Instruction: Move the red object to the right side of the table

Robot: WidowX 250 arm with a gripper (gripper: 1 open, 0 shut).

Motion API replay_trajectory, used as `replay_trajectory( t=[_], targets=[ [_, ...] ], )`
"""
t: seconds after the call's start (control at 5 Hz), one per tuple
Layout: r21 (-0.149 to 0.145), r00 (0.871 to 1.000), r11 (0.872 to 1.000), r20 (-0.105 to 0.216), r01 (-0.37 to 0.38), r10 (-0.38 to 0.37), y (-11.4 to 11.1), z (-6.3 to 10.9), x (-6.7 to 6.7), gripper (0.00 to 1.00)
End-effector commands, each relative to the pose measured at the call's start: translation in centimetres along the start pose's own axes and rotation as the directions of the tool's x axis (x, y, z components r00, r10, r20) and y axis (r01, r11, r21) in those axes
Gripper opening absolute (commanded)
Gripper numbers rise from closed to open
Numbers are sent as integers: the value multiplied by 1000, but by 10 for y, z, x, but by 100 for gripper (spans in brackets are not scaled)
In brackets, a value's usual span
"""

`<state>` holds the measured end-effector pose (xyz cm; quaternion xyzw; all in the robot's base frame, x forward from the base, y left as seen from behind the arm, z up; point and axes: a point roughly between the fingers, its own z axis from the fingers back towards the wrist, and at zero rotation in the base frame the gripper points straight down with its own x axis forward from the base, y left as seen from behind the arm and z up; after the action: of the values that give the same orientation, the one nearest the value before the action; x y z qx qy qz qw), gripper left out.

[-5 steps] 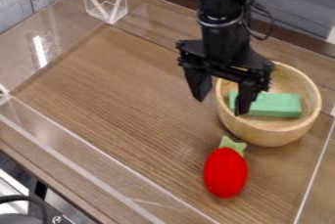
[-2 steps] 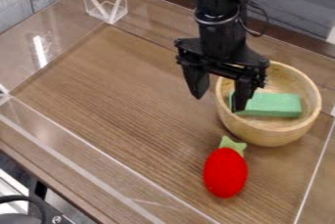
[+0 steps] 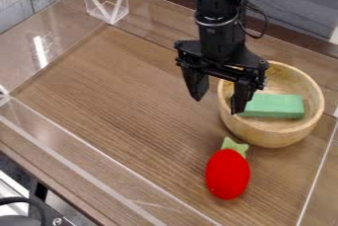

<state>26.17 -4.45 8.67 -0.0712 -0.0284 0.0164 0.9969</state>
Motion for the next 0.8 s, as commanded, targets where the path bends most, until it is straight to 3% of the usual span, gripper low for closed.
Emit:
replay_trajectory(
  t=[0.0, 0.6],
  targets=[
    [-7, 998, 1000, 59, 10, -10, -2, 16, 11, 100],
    [-9, 998, 1000, 64, 26, -25, -4, 18, 12, 100]
  ],
)
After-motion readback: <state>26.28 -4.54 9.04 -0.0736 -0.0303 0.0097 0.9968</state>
